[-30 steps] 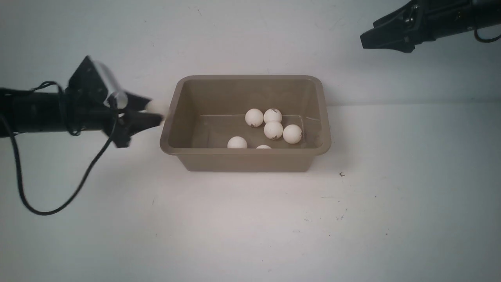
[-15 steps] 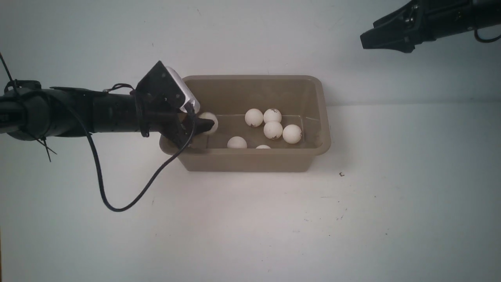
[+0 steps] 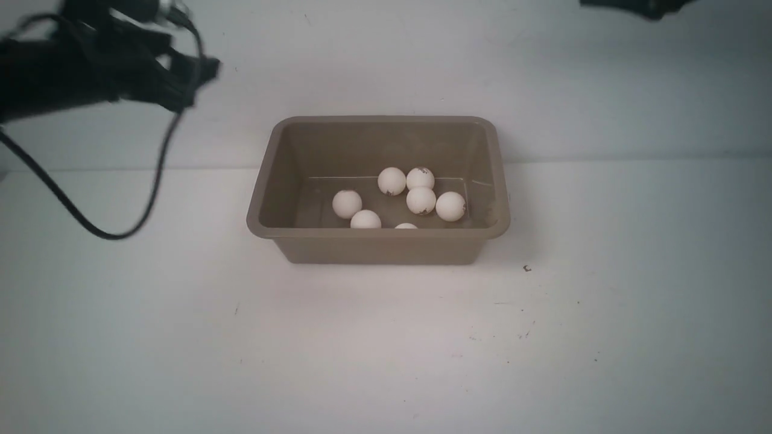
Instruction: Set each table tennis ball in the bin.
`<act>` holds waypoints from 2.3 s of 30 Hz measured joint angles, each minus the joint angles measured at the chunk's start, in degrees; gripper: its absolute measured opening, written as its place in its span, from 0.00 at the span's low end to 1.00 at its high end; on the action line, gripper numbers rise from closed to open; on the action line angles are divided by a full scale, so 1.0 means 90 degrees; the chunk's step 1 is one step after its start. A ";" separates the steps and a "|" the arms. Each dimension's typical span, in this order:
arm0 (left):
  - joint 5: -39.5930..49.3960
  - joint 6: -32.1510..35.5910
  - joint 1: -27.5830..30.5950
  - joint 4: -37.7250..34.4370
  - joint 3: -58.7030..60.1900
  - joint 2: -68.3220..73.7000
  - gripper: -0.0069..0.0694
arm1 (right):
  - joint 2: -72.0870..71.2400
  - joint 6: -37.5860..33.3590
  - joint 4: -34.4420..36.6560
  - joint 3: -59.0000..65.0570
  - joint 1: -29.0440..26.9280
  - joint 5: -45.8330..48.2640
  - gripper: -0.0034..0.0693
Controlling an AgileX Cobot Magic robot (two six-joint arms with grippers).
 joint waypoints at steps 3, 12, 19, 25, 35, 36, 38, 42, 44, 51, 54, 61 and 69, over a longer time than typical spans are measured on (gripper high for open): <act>0.0082 -0.0093 0.0185 0.0000 0.0000 -0.0321 0.77 | -0.0505 0.0182 0.0035 0.0000 -0.0061 -0.0134 0.70; 0.0304 -0.0479 0.0192 0.0014 0.0007 -0.0739 0.77 | -0.2474 0.1786 -0.1131 0.0000 -0.0123 -0.0399 0.70; 0.0512 -0.0590 0.0192 -0.0204 0.0007 -0.0739 0.77 | -0.3790 0.3866 -0.2387 0.0027 -0.0123 0.0424 0.70; 0.0728 -0.0343 0.0192 -0.0845 0.0007 -0.0739 0.77 | -0.5101 0.5059 -0.2771 0.1234 -0.0123 0.0999 0.70; 0.0747 -0.0248 0.0192 -0.0913 0.0007 -0.0739 0.77 | -0.7352 0.4052 -0.2851 0.6180 -0.0123 -0.0778 0.70; 0.0747 -0.0248 0.0192 -0.0913 0.0007 -0.0739 0.77 | -0.7570 0.3856 -0.2769 0.6687 -0.0123 -0.1121 0.70; 0.0765 -0.0248 0.0192 -0.0913 0.0007 -0.0739 0.77 | -0.7943 0.3561 -0.2595 0.7497 -0.0123 -0.1750 0.70; 0.0926 -0.0248 0.0192 -0.0913 0.0007 -0.0739 0.77 | -0.8375 0.3348 -0.2305 0.8723 -0.0123 -0.2520 0.70; 0.1046 -0.0248 0.0192 -0.0913 0.0007 -0.0739 0.77 | -0.8534 0.3321 -0.2109 0.9262 -0.0123 -0.2770 0.70; 0.1185 -0.0259 0.0192 -0.0913 0.0007 -0.0739 0.77 | -0.8605 0.3333 -0.1546 0.9758 -0.0123 -0.3068 0.70; 0.1258 -0.0259 0.0192 -0.0913 0.0007 -0.0739 0.77 | -0.8605 0.3333 -0.1505 0.9773 -0.0123 -0.3108 0.70; 0.1303 -0.0259 0.0192 -0.0913 0.0007 -0.0739 0.77 | -0.8605 0.3333 -0.1493 0.9776 -0.0123 -0.2919 0.70; 0.1576 -0.0274 0.0192 -0.0913 0.0007 -0.0739 0.77 | -0.8605 0.3333 -0.1493 0.9776 -0.0123 -0.2503 0.70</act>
